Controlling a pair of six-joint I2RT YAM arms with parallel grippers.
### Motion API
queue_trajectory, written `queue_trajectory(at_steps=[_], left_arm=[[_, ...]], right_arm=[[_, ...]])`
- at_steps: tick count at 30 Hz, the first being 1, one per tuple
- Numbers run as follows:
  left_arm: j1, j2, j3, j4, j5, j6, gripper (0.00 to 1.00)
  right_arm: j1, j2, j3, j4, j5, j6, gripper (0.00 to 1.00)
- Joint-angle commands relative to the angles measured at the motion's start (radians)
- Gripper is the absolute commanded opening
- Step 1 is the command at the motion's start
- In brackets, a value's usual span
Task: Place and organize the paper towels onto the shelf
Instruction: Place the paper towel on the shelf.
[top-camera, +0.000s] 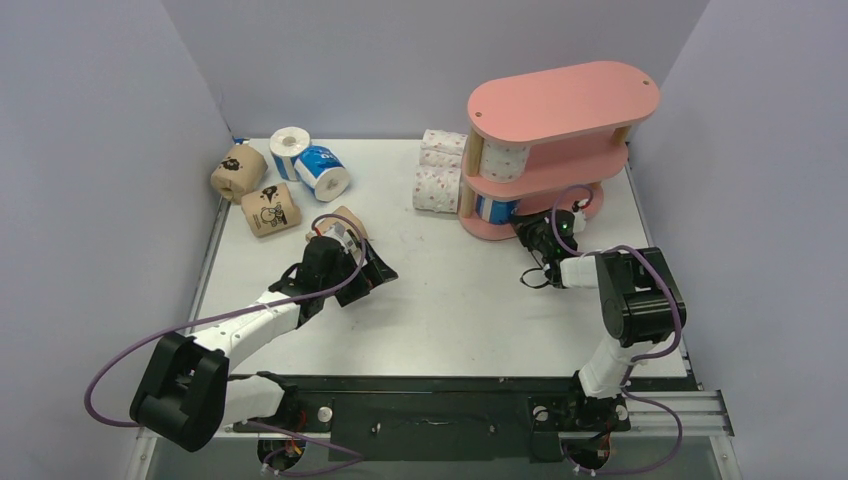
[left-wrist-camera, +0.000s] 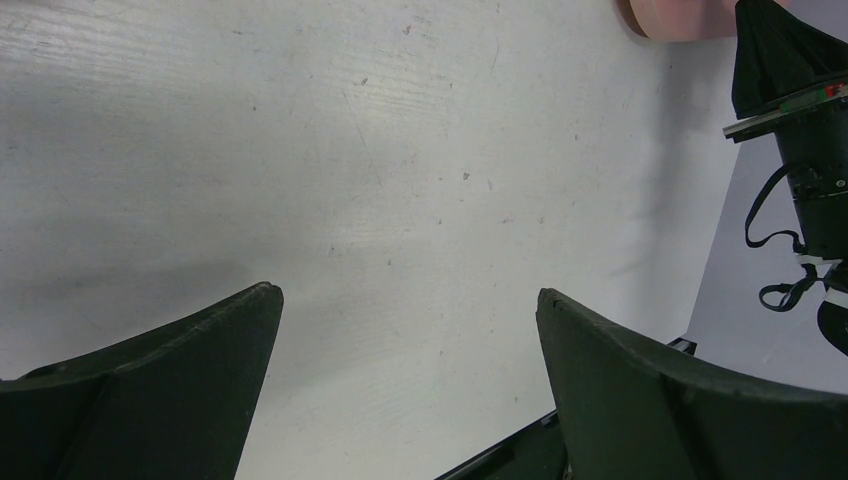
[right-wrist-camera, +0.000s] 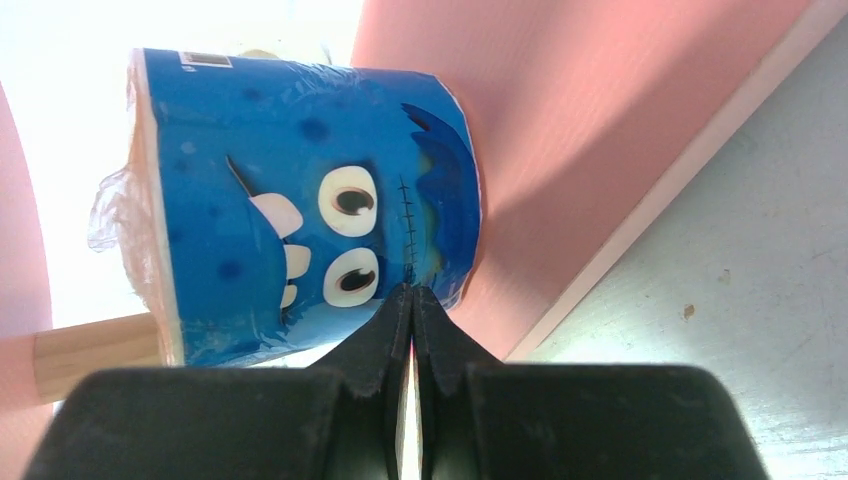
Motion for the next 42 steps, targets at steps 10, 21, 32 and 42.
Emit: queue_trajectory(at_steps=[10,21,32,42], left_arm=[[0.004,-0.017,0.010,0.047,0.010,-0.004,1.00],[0.003,-0.046,0.012,0.027,-0.009,-0.004,1.00],[0.004,-0.067,0.010,0.027,-0.024,-0.002,1.00],[0.004,-0.068,0.008,0.027,-0.031,0.000,1.00]], right_arm=[[-0.106,-0.088,-0.002,0.086,-0.014,0.009,0.00],[-0.134,0.058,0.107,0.169,-0.040,0.056,0.00],[-0.134,0.168,0.165,0.236,-0.066,0.097,0.00],[-0.134,0.209,0.198,0.230,-0.073,0.089,0.00]])
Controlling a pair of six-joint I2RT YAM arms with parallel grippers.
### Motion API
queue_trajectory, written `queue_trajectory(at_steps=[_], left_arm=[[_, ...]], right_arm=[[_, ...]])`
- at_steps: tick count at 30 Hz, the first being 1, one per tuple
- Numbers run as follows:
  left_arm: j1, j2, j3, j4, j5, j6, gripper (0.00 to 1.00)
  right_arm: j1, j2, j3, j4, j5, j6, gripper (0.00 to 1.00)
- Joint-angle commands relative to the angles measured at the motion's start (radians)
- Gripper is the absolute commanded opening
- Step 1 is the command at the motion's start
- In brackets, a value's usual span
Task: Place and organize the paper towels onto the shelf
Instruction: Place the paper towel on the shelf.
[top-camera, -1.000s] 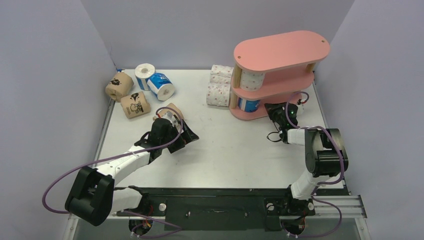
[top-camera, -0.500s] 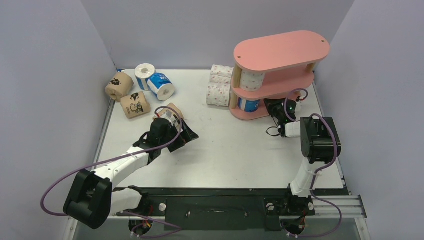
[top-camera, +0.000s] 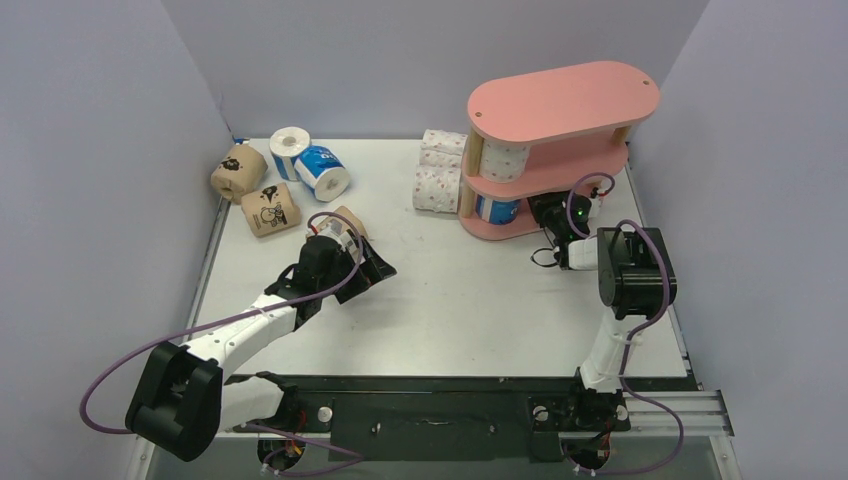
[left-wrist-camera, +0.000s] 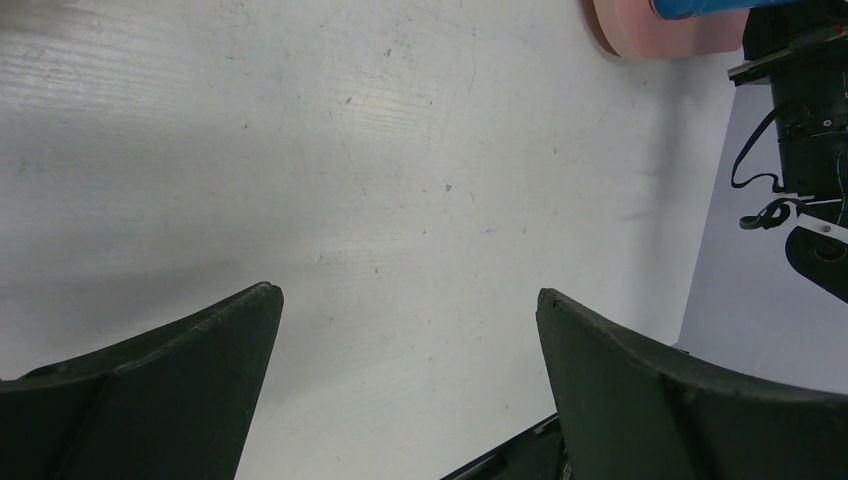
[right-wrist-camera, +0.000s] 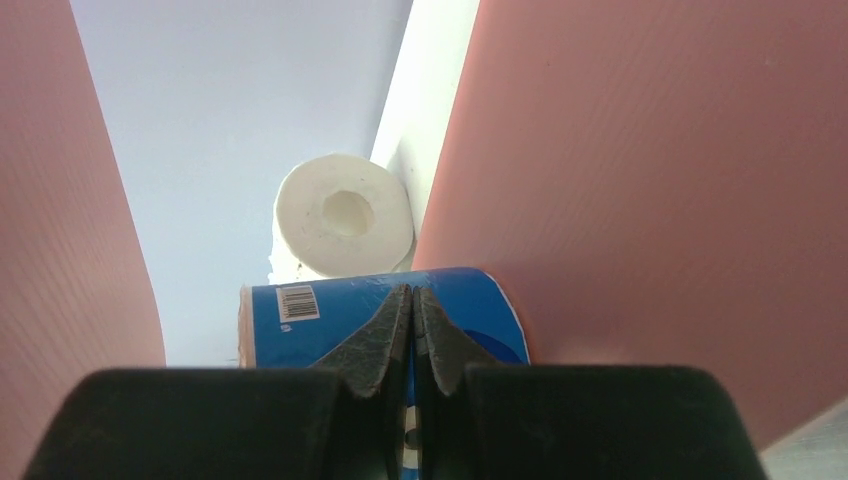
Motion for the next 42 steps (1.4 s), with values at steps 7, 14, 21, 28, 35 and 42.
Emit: queue_trajectory(at_steps=[7,14,21,28,35,42], left_arm=[[0.004,-0.009,0.007,0.027,-0.010,-0.001,1.00],[0.004,-0.003,0.002,0.029,-0.004,-0.003,1.00],[0.004,-0.003,-0.002,0.036,0.001,-0.007,1.00],[0.004,-0.015,-0.010,0.040,0.002,-0.009,1.00],[0.004,-0.031,-0.015,0.034,0.000,-0.009,1.00],[0.013,-0.055,0.027,-0.061,-0.016,0.003,1.00]], right_arm=[[0.009,0.034,0.037,0.053,-0.016,-0.016,0.00],[0.019,0.040,0.043,0.045,-0.033,-0.022,0.00],[0.031,0.044,0.047,0.040,-0.057,-0.027,0.00],[0.038,0.037,0.041,0.032,-0.063,-0.035,0.00],[0.031,0.014,0.011,0.033,-0.062,-0.035,0.00],[-0.051,-0.128,-0.086,0.042,-0.057,0.004,0.08]])
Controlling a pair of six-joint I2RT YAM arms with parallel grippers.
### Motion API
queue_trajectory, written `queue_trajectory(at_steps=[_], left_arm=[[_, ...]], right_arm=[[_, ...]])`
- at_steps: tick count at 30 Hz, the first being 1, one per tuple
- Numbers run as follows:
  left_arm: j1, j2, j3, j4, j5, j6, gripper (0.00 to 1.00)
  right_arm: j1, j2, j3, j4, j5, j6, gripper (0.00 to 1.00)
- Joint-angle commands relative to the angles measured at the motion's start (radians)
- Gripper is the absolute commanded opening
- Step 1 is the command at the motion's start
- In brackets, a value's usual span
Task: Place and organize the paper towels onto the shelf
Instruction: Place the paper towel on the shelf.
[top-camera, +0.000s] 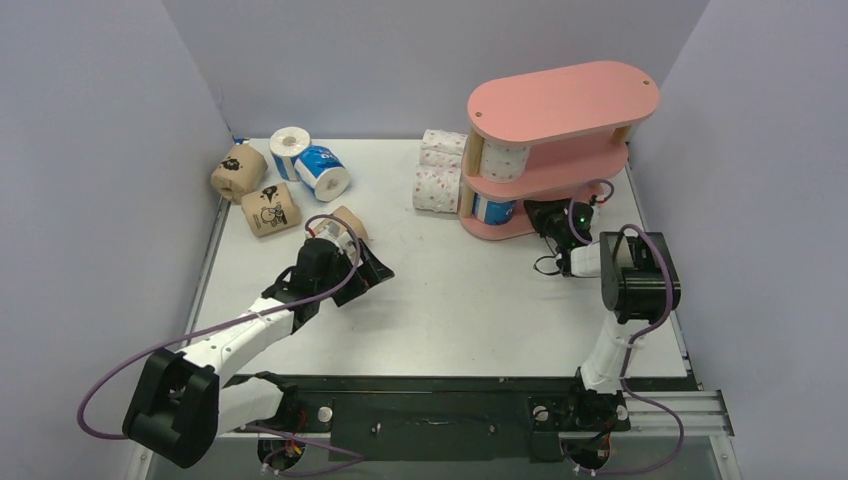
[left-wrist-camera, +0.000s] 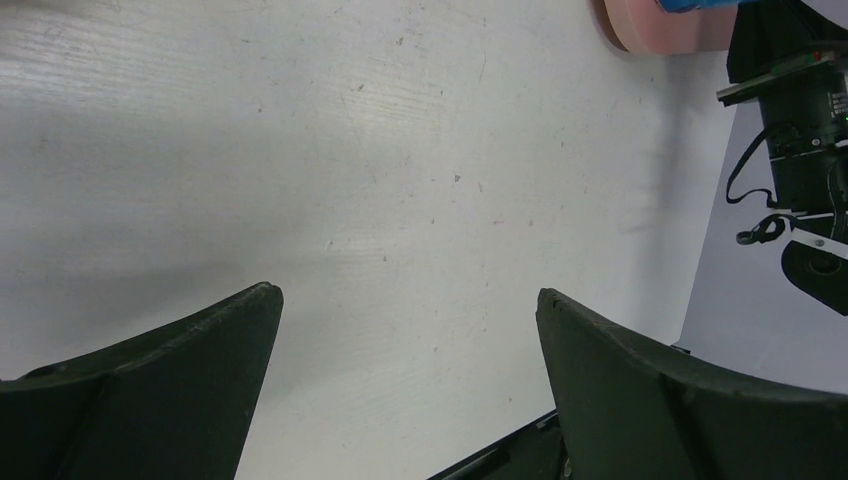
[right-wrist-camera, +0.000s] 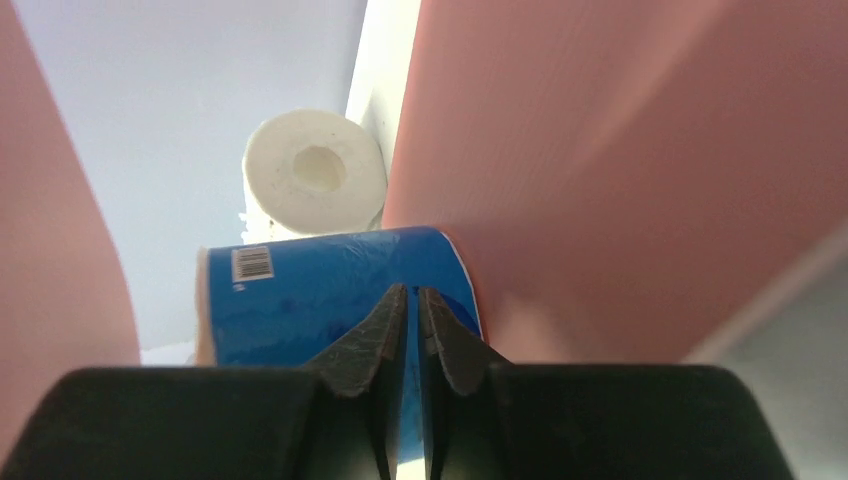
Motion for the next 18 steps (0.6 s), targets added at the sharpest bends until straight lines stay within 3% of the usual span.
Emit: queue_trajectory(at_steps=[1,8,11,18], left_arm=[[0.011,-0.036,0.062,-0.062,-0.024,0.009,1.00],[0.024,-0.111,0.117,-0.153,-0.090,0.022,0.99],[0.041,-0.132,0.132,-0.188,-0.109,0.028,0.97],[0.109,-0.131,0.181,-0.258,-0.148,0.020,0.96]], right_arm=[[-0.062,-0.173,-0.071,0.026,0.004,0.007,0.12],[-0.058,-0.441,-0.203,-0.180,0.032,-0.106,0.40],[-0.008,-0.606,-0.229,-0.411,0.064,-0.210,0.53],[0.165,-0.964,-0.350,-0.716,0.128,-0.408,0.61]])
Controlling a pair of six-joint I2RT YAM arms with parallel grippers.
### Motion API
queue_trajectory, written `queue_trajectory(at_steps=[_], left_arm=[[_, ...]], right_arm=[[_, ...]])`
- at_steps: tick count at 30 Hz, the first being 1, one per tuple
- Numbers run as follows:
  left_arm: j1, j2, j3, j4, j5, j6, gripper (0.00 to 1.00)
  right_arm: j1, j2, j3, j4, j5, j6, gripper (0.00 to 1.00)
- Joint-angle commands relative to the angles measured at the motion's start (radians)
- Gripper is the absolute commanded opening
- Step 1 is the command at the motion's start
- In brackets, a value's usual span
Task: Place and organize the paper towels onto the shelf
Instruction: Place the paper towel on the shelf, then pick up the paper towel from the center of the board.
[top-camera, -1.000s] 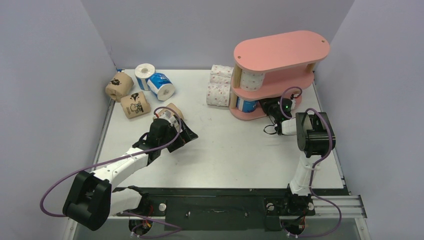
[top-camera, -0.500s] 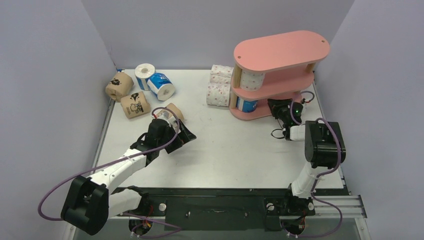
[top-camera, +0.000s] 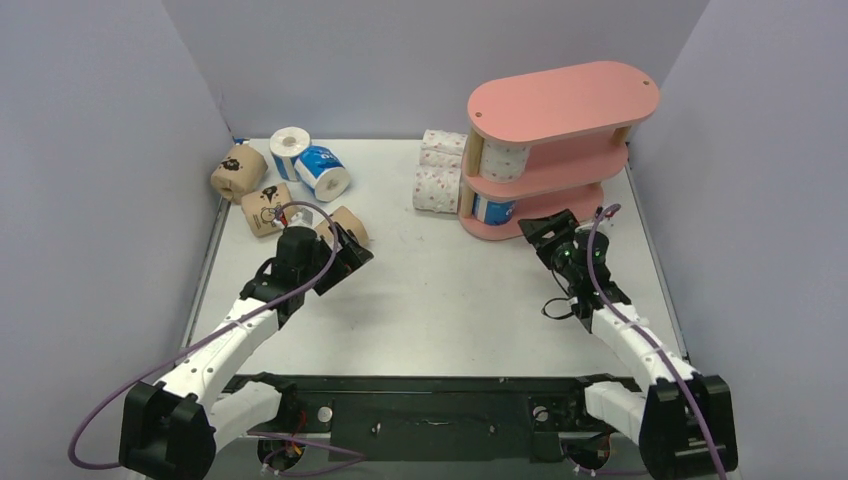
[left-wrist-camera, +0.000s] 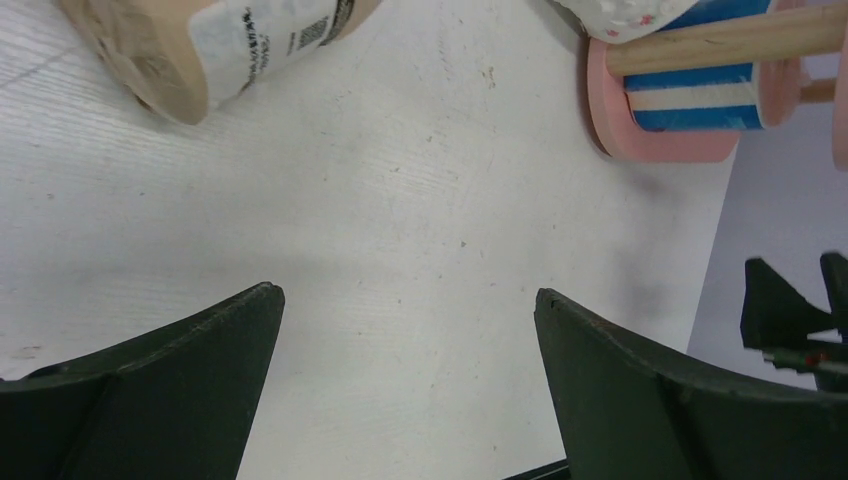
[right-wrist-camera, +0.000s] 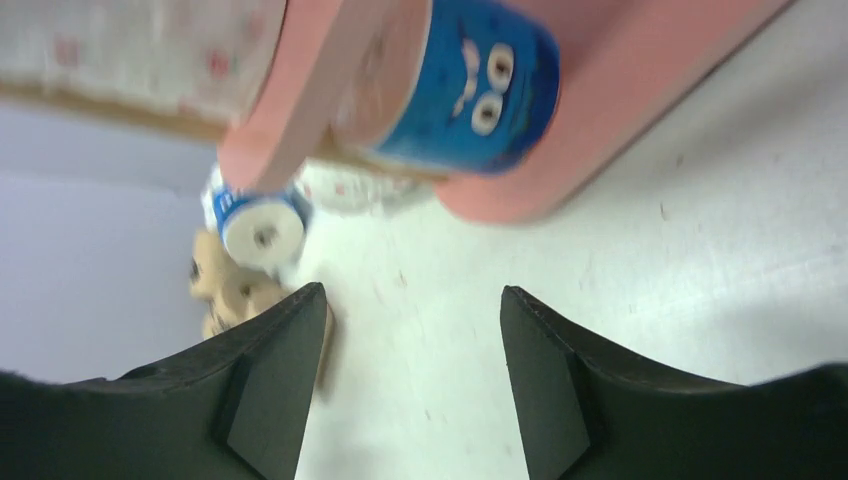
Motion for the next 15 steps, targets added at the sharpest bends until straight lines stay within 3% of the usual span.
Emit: queue_trajectory(at_steps=[1,7,11,15], left_arm=[[0.041,-0.012,0.085,-0.080,-0.073,0.012,0.97],[0.105,-0.051,0.087,-0.093,-0.160,0.007,0.96],[0.162,-0.085,-0.015,0.045,-0.160,-0.050,0.96],[0.232,-0.101,-0.098,0.173,-0.085,-0.087,0.96]], right_arm=[[0.096,-0.188,-0.077,-0.232,0.056,-0.174,0.61],[0.380,-0.390,-0.158,-0.308,0.221,-0.320,0.61],[0.589,-0.366,-0.190,-0.240,0.361,-0.339,0.59],[0.639,-0.298,-0.215,-0.203,0.364,-0.332,0.61]])
